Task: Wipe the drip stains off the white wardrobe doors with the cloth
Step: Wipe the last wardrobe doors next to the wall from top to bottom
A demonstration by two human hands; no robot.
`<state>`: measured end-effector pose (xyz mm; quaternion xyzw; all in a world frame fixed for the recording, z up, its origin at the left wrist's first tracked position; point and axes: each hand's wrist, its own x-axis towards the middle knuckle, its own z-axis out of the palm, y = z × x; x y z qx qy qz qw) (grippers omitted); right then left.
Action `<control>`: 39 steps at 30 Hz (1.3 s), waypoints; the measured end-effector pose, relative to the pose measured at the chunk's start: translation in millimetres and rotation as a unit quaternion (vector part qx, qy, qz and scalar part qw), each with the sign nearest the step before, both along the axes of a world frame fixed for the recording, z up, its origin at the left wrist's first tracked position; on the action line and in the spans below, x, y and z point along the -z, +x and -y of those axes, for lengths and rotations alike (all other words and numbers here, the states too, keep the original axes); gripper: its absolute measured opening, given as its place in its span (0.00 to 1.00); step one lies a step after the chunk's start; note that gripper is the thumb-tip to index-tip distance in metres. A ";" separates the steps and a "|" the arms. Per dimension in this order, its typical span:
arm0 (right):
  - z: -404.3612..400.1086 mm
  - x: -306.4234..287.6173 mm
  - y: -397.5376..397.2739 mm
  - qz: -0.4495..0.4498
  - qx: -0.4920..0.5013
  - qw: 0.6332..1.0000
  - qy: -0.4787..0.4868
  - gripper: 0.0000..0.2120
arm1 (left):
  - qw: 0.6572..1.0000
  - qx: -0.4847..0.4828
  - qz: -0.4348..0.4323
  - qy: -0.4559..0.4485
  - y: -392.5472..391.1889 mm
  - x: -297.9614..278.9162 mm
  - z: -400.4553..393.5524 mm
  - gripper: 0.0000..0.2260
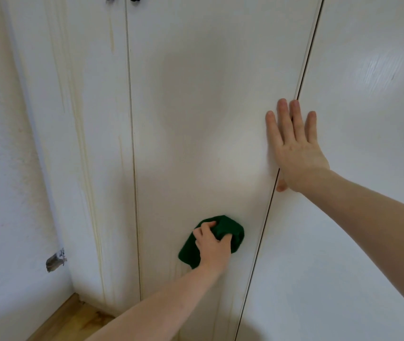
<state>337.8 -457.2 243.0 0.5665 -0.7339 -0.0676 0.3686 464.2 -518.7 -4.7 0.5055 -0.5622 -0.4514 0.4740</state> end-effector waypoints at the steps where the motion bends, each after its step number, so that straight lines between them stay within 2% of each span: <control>1: -0.9 -0.2 -0.3 -0.001 0.000 1.000 0.000 0.84 | 1.000 0.009 -0.014 0.005 2.1 -2.3 -1.6 0.16; 7: -1.9 -1.0 -0.3 -0.001 0.004 1.000 0.003 0.83 | 0.997 0.022 -0.033 -0.073 40.1 -20.1 5.7 0.26; 14: -1.4 -0.5 -0.1 0.005 0.001 1.000 0.003 0.83 | 0.984 -0.078 -0.066 -0.144 103.5 -76.6 62.6 0.25; 17: -1.3 -0.4 0.1 0.006 -0.001 1.000 0.003 0.83 | 0.982 -0.114 -0.094 -0.114 122.2 -86.7 87.8 0.26; 23: 1.1 1.1 -1.9 0.003 0.003 1.000 -0.001 0.83 | 0.989 -0.133 -0.052 -0.046 130.3 -73.8 108.4 0.31; 28: 5.6 3.5 -4.7 0.003 0.003 1.000 -0.006 0.83 | 0.987 -0.143 -0.031 -0.063 122.7 -53.5 108.3 0.35; 33: 11.2 5.2 -5.9 0.000 0.010 1.000 -0.018 0.84 | 0.986 -0.152 -0.026 -0.057 114.5 -37.9 100.7 0.33; 39: 9.7 9.8 -7.1 0.003 -0.002 0.999 -0.040 0.83 | 0.993 -0.103 -0.018 -0.053 71.0 -15.1 56.1 0.31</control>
